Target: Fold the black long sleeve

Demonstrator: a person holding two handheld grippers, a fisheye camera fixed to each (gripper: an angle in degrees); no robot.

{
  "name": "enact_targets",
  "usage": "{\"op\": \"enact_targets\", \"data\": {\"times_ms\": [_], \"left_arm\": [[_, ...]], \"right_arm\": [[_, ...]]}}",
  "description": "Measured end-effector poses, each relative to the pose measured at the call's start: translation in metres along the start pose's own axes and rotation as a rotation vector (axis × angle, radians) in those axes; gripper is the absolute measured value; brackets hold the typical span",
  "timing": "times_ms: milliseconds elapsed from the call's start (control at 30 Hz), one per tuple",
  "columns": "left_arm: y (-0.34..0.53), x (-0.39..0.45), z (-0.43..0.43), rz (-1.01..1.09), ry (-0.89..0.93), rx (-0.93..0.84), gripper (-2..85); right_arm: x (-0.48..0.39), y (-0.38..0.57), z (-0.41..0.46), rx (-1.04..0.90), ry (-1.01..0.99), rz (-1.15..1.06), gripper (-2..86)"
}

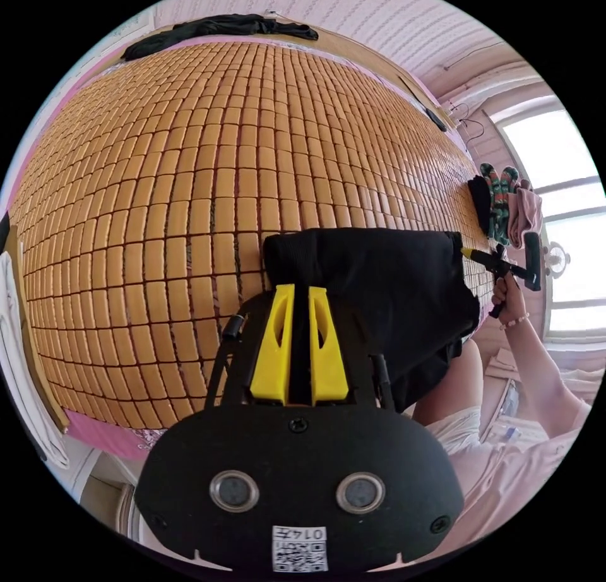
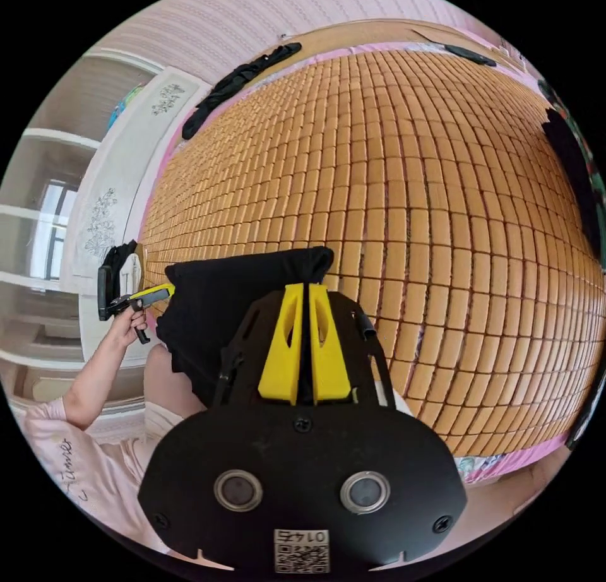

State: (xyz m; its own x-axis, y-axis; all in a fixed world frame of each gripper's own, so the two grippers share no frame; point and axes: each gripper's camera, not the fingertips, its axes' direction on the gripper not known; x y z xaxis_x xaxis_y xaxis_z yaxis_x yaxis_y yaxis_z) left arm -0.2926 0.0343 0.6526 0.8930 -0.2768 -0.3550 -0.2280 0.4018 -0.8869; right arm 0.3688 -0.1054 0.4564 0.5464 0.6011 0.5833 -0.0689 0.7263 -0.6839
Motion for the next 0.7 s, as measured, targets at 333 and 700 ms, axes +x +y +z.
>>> {"op": "enact_targets", "data": {"times_ms": [333,700], "left_arm": [[0.005,0.013,-0.022,0.088,-0.028,0.091,-0.9],[0.011,0.010,-0.026,-0.036,-0.103,0.185,1.1]], "right_arm": [[0.008,-0.042,0.000,0.044,-0.079,-0.006,-0.1],[0.014,-0.022,0.025,0.156,-0.009,0.088,1.3]]}}
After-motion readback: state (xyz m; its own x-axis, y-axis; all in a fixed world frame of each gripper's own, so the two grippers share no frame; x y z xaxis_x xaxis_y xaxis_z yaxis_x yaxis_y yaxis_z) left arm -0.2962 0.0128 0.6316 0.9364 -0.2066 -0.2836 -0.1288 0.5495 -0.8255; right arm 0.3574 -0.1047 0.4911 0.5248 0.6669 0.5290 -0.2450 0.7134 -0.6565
